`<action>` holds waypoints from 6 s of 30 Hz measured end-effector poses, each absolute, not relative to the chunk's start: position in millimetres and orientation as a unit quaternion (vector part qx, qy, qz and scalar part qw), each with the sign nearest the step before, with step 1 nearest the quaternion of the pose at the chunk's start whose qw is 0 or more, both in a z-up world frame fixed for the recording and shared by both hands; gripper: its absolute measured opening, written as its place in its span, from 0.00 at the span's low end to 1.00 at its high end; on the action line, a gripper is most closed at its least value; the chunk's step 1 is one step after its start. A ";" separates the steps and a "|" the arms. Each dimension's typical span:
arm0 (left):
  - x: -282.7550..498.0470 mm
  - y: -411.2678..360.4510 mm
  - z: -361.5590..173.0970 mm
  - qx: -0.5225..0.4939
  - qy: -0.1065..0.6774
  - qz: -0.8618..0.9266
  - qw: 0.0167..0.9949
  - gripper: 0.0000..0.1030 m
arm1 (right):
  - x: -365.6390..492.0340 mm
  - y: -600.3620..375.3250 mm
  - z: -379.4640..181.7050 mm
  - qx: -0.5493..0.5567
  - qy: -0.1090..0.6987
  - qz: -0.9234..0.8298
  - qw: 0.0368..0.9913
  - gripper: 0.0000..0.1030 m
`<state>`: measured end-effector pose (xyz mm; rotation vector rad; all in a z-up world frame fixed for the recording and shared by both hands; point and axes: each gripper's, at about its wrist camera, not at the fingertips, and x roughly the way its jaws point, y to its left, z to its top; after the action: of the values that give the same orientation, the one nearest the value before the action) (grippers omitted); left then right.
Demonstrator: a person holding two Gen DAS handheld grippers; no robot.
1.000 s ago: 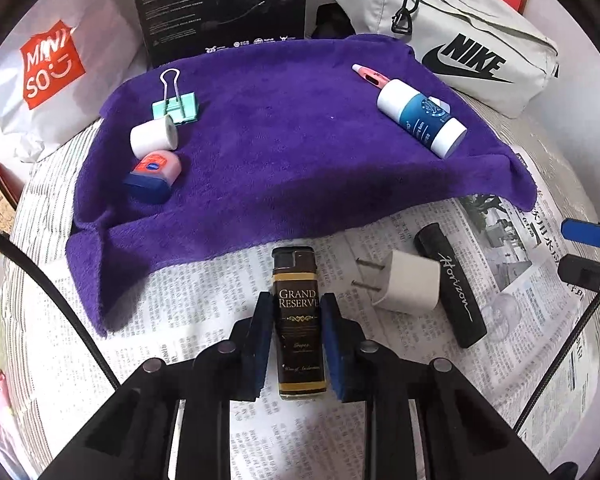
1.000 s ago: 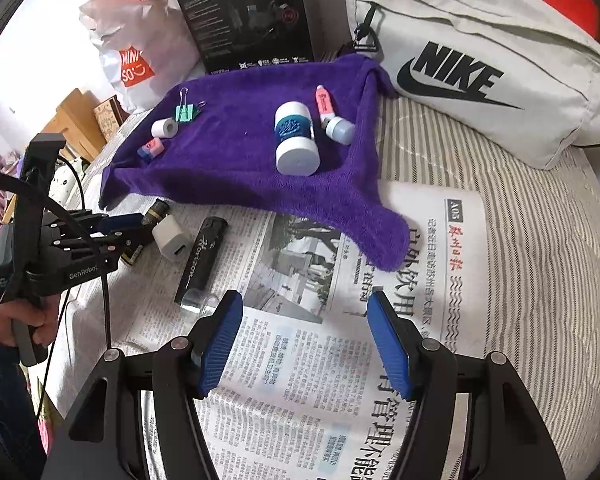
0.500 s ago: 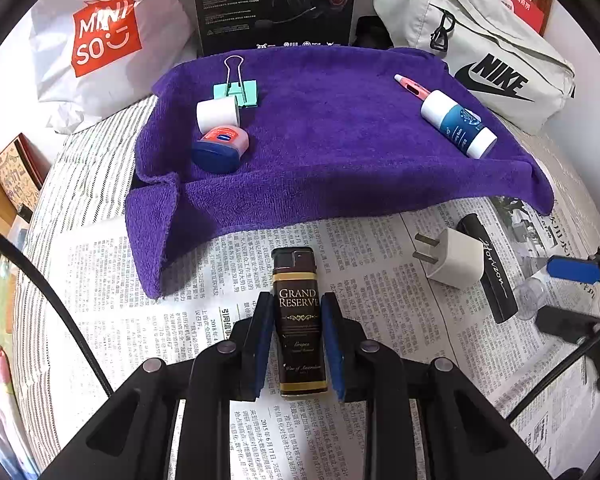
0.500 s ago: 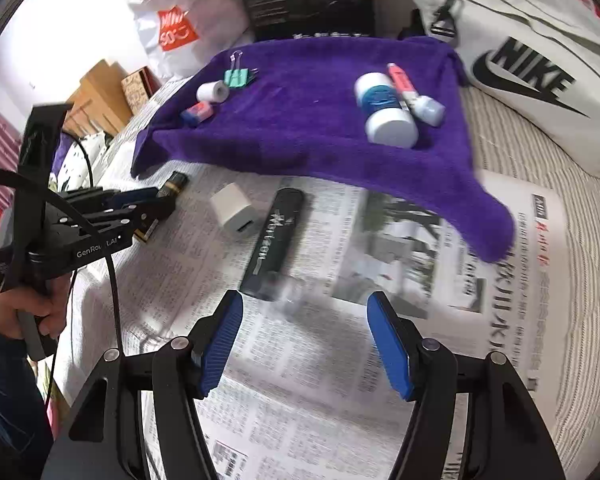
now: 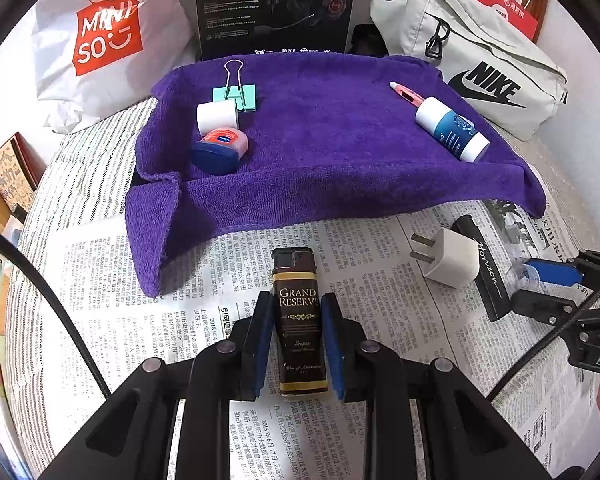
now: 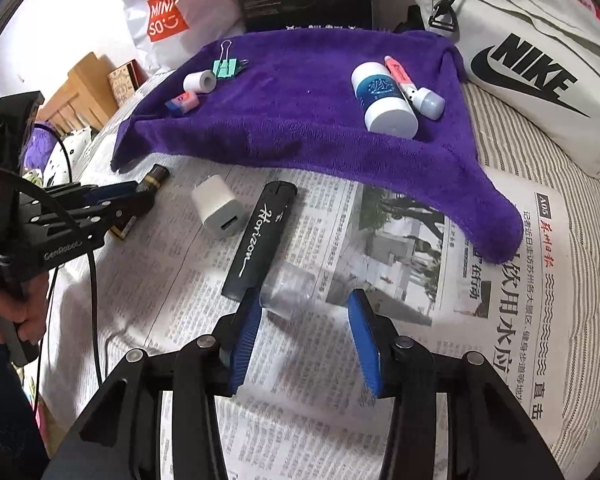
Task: Organize rigid objects
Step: 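Grasp the black-gold Grand Reserve box with the left tool while the right tool grasps the clear cap, then carry the Grand Reserve box toward the towel while the right tool carries the clear cap, then lower the clear cap onto the towel while the left tool lowers the box, then open the left tool to release the box and move toward the white plug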
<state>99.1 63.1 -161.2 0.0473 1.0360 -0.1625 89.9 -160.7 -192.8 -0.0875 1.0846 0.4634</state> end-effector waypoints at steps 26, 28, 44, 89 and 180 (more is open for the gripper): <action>96.7 64.5 -158.4 0.017 0.492 -0.085 0.866 0.23 | 85.4 -158.2 -194.9 -0.080 0.483 0.226 0.842 0.30; 97.6 65.7 -158.2 0.013 0.493 -0.090 0.865 0.22 | 85.9 -159.8 -193.1 -0.076 0.485 0.227 0.842 0.30; 104.0 60.7 -156.8 0.027 0.497 -0.082 0.863 0.22 | 93.3 -177.9 -183.4 -0.059 0.479 0.224 0.847 0.30; 176.5 85.6 -98.2 -0.011 0.468 -0.117 0.876 0.22 | 184.7 -148.8 -140.1 -0.055 0.443 0.248 0.860 0.30; 150.6 17.4 -101.2 0.054 0.497 -0.148 0.853 0.42 | 141.4 -202.1 -135.1 -0.008 0.482 0.197 0.854 0.56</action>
<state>150.6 17.4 -101.2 0.1147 1.0466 -0.3106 141.4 -202.1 -135.1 -0.0172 1.0147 0.4138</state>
